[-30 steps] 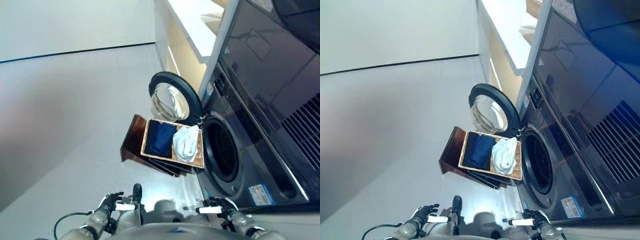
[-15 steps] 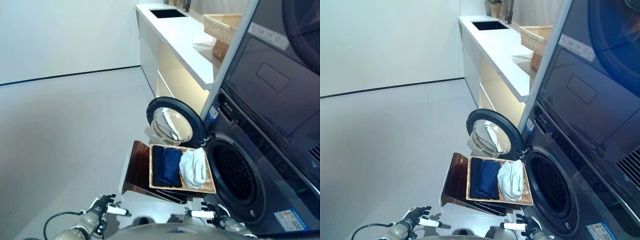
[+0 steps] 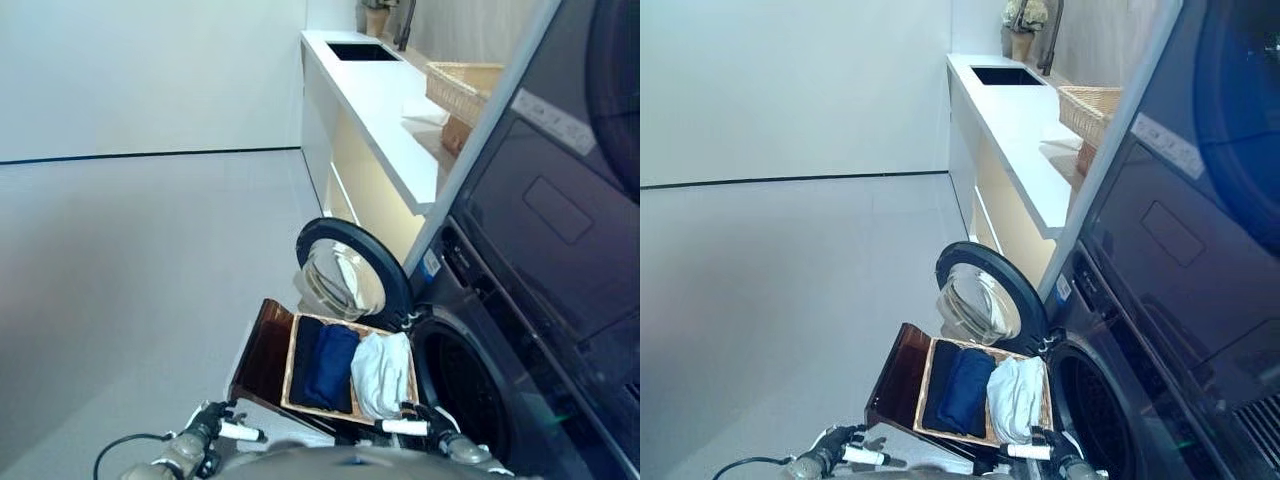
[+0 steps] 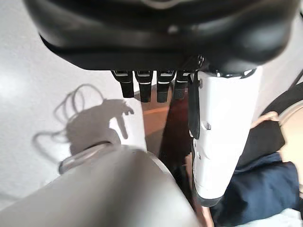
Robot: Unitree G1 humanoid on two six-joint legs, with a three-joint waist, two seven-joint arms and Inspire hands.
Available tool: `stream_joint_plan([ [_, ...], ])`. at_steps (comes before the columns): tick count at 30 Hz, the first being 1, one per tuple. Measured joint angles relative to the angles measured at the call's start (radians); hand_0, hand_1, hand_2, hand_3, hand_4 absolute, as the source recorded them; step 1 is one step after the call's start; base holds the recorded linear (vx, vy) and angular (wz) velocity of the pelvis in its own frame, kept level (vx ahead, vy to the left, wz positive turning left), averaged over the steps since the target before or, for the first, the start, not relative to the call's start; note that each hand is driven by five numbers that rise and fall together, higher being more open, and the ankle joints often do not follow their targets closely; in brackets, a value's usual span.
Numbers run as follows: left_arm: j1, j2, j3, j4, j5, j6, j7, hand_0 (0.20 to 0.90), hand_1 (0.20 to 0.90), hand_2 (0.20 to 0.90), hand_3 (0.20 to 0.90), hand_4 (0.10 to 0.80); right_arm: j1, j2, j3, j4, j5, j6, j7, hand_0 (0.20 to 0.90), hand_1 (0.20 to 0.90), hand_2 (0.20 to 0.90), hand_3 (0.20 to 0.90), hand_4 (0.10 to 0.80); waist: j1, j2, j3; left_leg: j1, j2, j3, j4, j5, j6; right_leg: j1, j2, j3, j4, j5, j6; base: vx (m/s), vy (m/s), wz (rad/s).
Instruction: Pick up the clothes and place them into the washing machine
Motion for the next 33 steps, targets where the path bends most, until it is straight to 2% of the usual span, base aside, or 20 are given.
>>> stream_joint_plan([
  [1,0.001,-0.01,-0.001,0.011,-0.002,-0.002,0.002,0.9,0.9,0.9,0.9,0.8,-0.003,-0.011,0.015,0.014,0.0,-0.002,0.0,0.9,0.9,0.9,0.9,0.8,0.004,0.033,-0.015,-0.01,0.04,0.008,-0.042,0.029,0.046,-0.018,0.037,0.003,0.04,-0.031,0.041,0.272,0.153,-0.19],
  [2,0.016,-0.021,-0.006,-0.002,-0.004,-0.004,0.005,0.9,0.9,0.9,0.9,0.8,-0.008,-0.031,0.018,0.015,0.0,0.006,0.004,0.9,0.9,0.9,0.9,0.8,0.042,0.099,-0.037,-0.002,0.129,0.0,-0.151,-0.031,0.11,-0.138,0.104,0.004,0.352,-0.094,-0.059,0.267,0.179,-0.09],
  [3,0.02,0.011,-0.017,-0.034,-0.002,-0.016,0.004,0.9,0.9,0.9,0.9,0.8,-0.001,-0.023,0.018,0.01,0.0,0.016,0.005,0.9,0.9,0.9,0.9,0.8,0.024,0.045,-0.035,0.02,0.113,0.005,-0.261,-0.065,0.066,-0.152,0.056,0.046,0.531,-0.195,-0.036,0.197,0.141,0.27],
  [4,0.025,0.016,-0.018,-0.035,-0.008,-0.004,0.017,0.9,0.9,0.9,0.9,0.8,0.0,-0.002,0.01,0.015,0.003,0.026,-0.01,0.9,0.9,0.9,0.9,0.8,0.008,0.015,-0.016,0.038,0.105,-0.001,-0.284,-0.052,0.044,-0.136,0.048,0.06,0.531,-0.227,-0.1,0.118,0.093,0.71],
  [6,0.048,0.014,-0.024,-0.031,-0.007,0.0,0.005,0.9,0.9,0.9,0.9,0.8,0.026,0.0,-0.004,0.022,0.003,0.022,-0.009,0.9,0.9,0.9,0.9,0.8,0.024,0.009,-0.054,0.056,0.111,-0.02,-0.45,-0.033,0.029,-0.13,0.062,0.088,0.419,-0.183,-0.099,0.151,0.148,0.27],
  [7,0.047,0.011,-0.021,-0.031,-0.007,0.0,0.008,0.9,0.9,0.9,0.9,0.8,0.021,-0.007,-0.011,0.021,0.003,0.019,-0.013,0.9,0.9,0.9,0.9,0.8,0.033,0.008,-0.054,0.059,0.112,-0.039,-0.5,-0.023,0.016,-0.132,0.07,0.12,0.371,-0.148,-0.111,0.184,0.2,-0.08],
  [9,0.047,0.003,-0.023,-0.028,-0.006,0.001,0.008,0.9,0.9,0.9,0.9,0.8,0.009,-0.022,-0.018,0.021,0.004,0.02,-0.016,0.9,0.9,0.9,0.9,0.8,0.036,0.032,-0.039,0.085,0.11,-0.069,-0.534,-0.014,0.022,-0.109,0.08,0.169,0.291,-0.074,-0.097,0.185,0.217,-0.07],
  [10,0.059,-0.014,-0.023,-0.026,-0.003,0.002,0.007,0.9,0.9,0.9,0.9,0.8,0.012,-0.043,-0.017,0.022,0.004,0.021,-0.014,0.9,0.9,0.9,0.9,0.8,0.044,0.068,-0.039,0.115,0.123,-0.072,-0.54,-0.016,0.027,-0.084,0.091,0.189,0.235,-0.042,-0.086,0.118,0.163,-0.24],
  [11,0.067,-0.03,-0.04,-0.018,-0.001,0.004,0.007,0.9,0.9,0.9,0.9,0.8,0.018,-0.056,-0.018,0.025,0.004,0.022,-0.016,0.9,0.9,0.9,0.9,0.8,0.046,0.103,-0.044,0.148,0.131,-0.06,-0.54,0.009,0.061,-0.071,0.095,0.191,0.203,-0.029,-0.074,0.148,0.25,-0.37],
  [13,0.069,-0.024,-0.054,-0.016,0.002,0.004,0.007,0.9,0.9,0.9,0.9,0.8,0.014,-0.046,-0.013,0.024,0.003,0.022,-0.012,0.9,0.9,0.9,0.9,0.8,0.057,0.112,-0.041,0.152,0.106,-0.028,-0.515,0.029,0.086,-0.068,0.073,0.217,0.194,-0.028,-0.061,0.148,0.264,-0.54],
  [15,0.072,-0.024,-0.054,-0.022,0.002,0.002,0.007,0.9,0.9,0.9,0.9,0.8,0.007,-0.026,-0.002,0.005,0.003,0.02,0.002,0.9,0.9,0.9,0.9,0.8,0.078,0.112,-0.049,0.153,0.077,0.041,-0.495,0.009,0.123,-0.069,0.021,0.202,0.145,-0.027,-0.056,0.125,0.215,-0.99],
  [16,0.069,-0.024,-0.054,-0.023,0.003,0.002,0.007,0.9,0.9,0.9,0.9,0.8,0.006,-0.021,-0.003,0.001,0.003,0.02,0.006,0.9,0.9,0.9,0.9,0.8,0.078,0.114,-0.054,0.149,0.073,0.056,-0.498,0.01,0.135,-0.066,0.011,0.188,0.141,-0.023,-0.052,0.14,0.204,-0.88],
  [18,0.065,-0.012,-0.056,-0.023,0.01,0.001,0.008,0.9,0.9,0.9,0.9,0.8,0.008,0.007,-0.005,-0.001,0.003,0.022,0.007,0.9,0.9,0.9,0.9,0.8,0.077,0.092,-0.069,0.16,0.03,0.066,-0.501,0.011,0.164,-0.081,-0.04,0.179,0.121,0.005,-0.017,0.118,0.198,-0.71],
  [20,0.054,-0.009,-0.056,-0.024,0.01,0.001,0.007,0.9,0.9,0.9,0.9,0.8,0.021,0.012,-0.004,-0.001,0.003,0.023,0.007,0.9,0.9,0.9,0.9,0.8,0.07,0.076,-0.081,0.165,-0.007,0.075,-0.501,0.002,0.19,-0.08,-0.078,0.174,0.116,0.03,-0.005,0.085,0.173,-0.44],
  [22,0.043,-0.006,-0.056,-0.03,0.01,0.0,0.008,0.9,0.9,0.9,0.9,0.8,0.037,0.011,-0.005,0.001,0.002,0.025,0.006,0.9,0.9,0.9,0.9,0.8,0.069,0.068,-0.085,0.186,-0.025,0.094,-0.518,0.003,0.216,-0.081,-0.112,0.161,0.144,0.041,0.004,0.062,0.16,-0.21],
  [23,0.042,0.004,-0.056,-0.031,0.01,-0.001,0.007,0.9,0.9,0.9,0.9,0.8,0.044,0.016,-0.004,0.002,0.002,0.026,0.007,0.9,0.9,0.9,0.9,0.8,0.066,0.06,-0.09,0.199,-0.039,0.098,-0.528,-0.001,0.221,-0.085,-0.111,0.158,0.183,0.074,0.008,0.053,0.164,-0.42],
  [24,0.043,0.005,-0.057,-0.03,0.009,0.0,0.01,0.9,0.9,0.9,0.9,0.8,0.027,0.016,-0.004,0.003,0.002,0.025,0.005,0.9,0.9,0.9,0.9,0.8,0.074,0.069,-0.08,0.21,-0.035,0.106,-0.532,0.007,0.228,-0.137,-0.113,0.15,0.27,0.085,0.052,0.059,0.153,-0.4],
  [28,0.044,0.004,-0.06,-0.029,0.01,0.002,0.005,0.9,0.9,0.9,0.9,0.8,0.016,0.01,-0.003,-0.007,0.003,0.022,0.005,0.9,0.9,0.9,0.9,0.8,0.039,0.101,-0.05,0.236,-0.036,0.096,-0.528,0.002,0.253,-0.211,-0.113,0.105,0.448,0.097,0.054,0.152,0.063,-0.13],
  [30,0.045,0.013,-0.057,-0.026,0.008,0.002,0.006,0.9,0.9,0.9,0.9,0.8,0.025,0.013,-0.004,-0.006,0.001,0.023,0.006,0.9,0.9,0.9,0.9,0.8,0.027,0.091,-0.042,0.249,-0.041,0.093,-0.541,-0.002,0.257,-0.209,-0.124,0.028,0.418,0.067,0.033,0.29,-0.11,0.09],
  [33,0.048,0.014,-0.051,0.003,0.008,0.013,0.005,0.9,0.9,0.9,0.9,0.8,0.022,0.013,-0.007,-0.01,-0.005,0.023,0.006,0.9,0.9,0.9,0.9,0.8,0.018,0.076,-0.034,0.241,-0.041,0.094,-0.541,-0.009,0.253,-0.202,-0.127,-0.063,0.241,0.076,0.036,0.259,-0.124,-0.11],
])
